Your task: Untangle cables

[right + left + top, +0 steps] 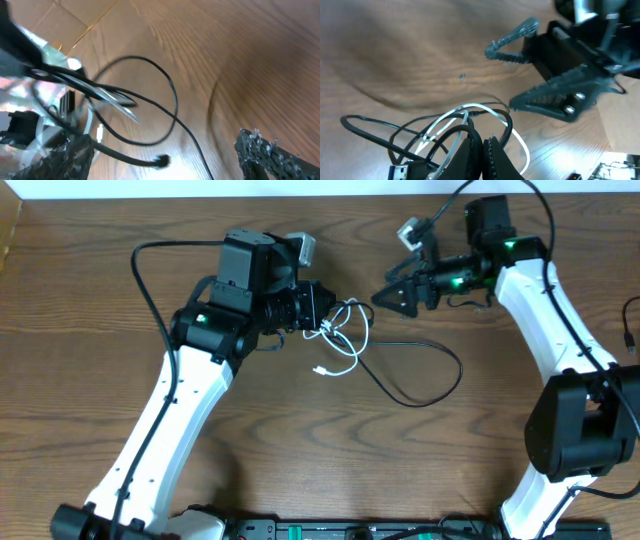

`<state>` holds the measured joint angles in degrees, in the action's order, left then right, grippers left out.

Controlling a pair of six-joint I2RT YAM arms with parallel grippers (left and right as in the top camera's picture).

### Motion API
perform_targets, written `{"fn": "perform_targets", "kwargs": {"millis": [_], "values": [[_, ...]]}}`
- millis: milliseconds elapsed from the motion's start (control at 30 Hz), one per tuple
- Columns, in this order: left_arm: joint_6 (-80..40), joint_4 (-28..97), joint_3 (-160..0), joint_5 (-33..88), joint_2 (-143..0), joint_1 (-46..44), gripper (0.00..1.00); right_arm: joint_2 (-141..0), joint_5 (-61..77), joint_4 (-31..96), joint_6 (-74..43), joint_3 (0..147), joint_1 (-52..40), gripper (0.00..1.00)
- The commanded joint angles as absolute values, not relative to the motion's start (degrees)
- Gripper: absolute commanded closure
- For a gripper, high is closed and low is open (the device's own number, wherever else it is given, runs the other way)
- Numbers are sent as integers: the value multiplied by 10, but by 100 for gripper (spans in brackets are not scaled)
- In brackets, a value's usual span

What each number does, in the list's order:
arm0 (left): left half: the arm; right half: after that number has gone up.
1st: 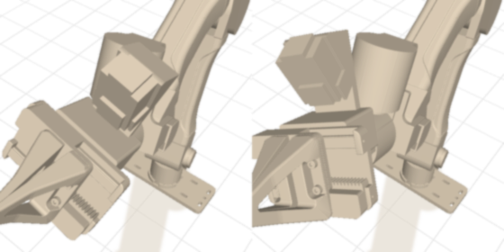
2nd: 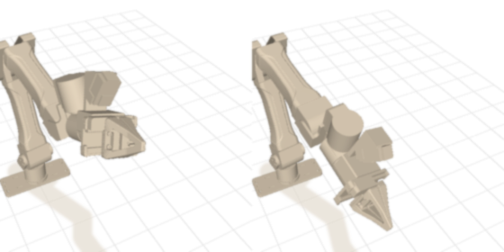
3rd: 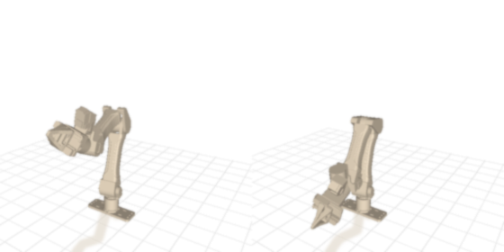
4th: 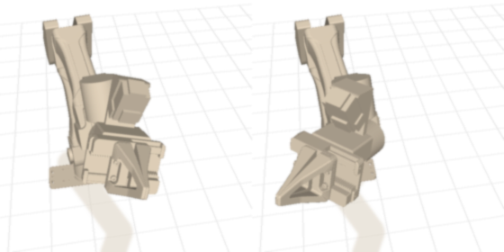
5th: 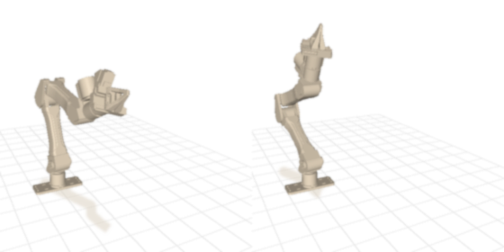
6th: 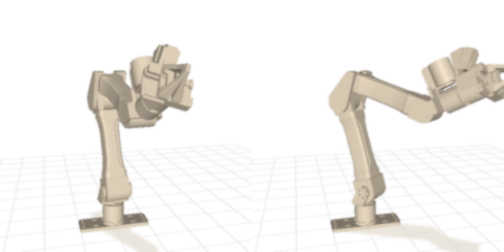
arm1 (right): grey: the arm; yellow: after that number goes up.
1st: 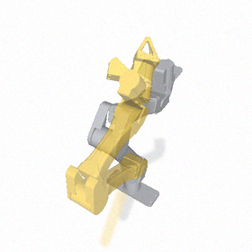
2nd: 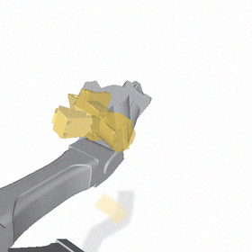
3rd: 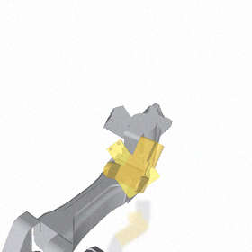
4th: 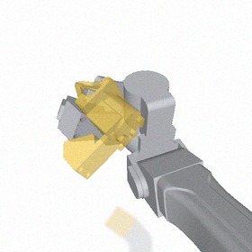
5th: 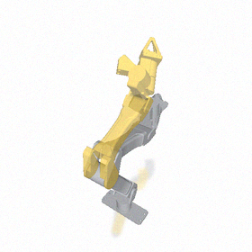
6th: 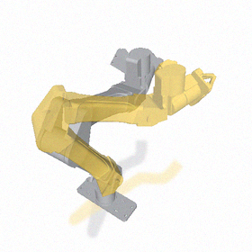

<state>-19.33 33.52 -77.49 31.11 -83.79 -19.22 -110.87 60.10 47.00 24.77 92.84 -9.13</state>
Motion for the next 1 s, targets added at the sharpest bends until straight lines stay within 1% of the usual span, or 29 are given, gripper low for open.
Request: {"fn": "perform_targets", "kwargs": {"millis": [0,133,333,400,433,467,533,633,700,800,900,967], "values": [[-220,344,-778,310,-867,-190,92,-1090,619,469,258,939,-108,11],[-232,342,-778,320,-871,-190,92,-1090,619,469,258,939,-126,12],[-232,335,-778,362,-871,-190,92,-1090,575,470,258,939,-153,23],[-232,324,-778,395,-871,-190,92,-1090,550,471,258,939,-165,32],[-231,320,-778,411,-871,-190,92,-1090,545,471,258,939,-169,39],[-230,313,-779,439,-871,-189,92,-1090,542,470,258,939,-174,48],[-230,303,-779,476,-871,-186,92,-1090,538,470,258,939,-176,61],[-230,283,-779,548,-871,-169,92,-1090,504,464,221,939,-175,89],[-230,275,-779,580,-871,-157,92,-1090,489,457,194,939,-174,98],[-230,271,-779,612,-871,-141,92,-1090,465,438,136,939,-170,99],[-222,271,-779,618,-871,-122,93,-1090,404,430,67,939,-168,99],[-177,277,-779,608,-871,-108,92,-1090,377,432,46,939,-169,99]]}}
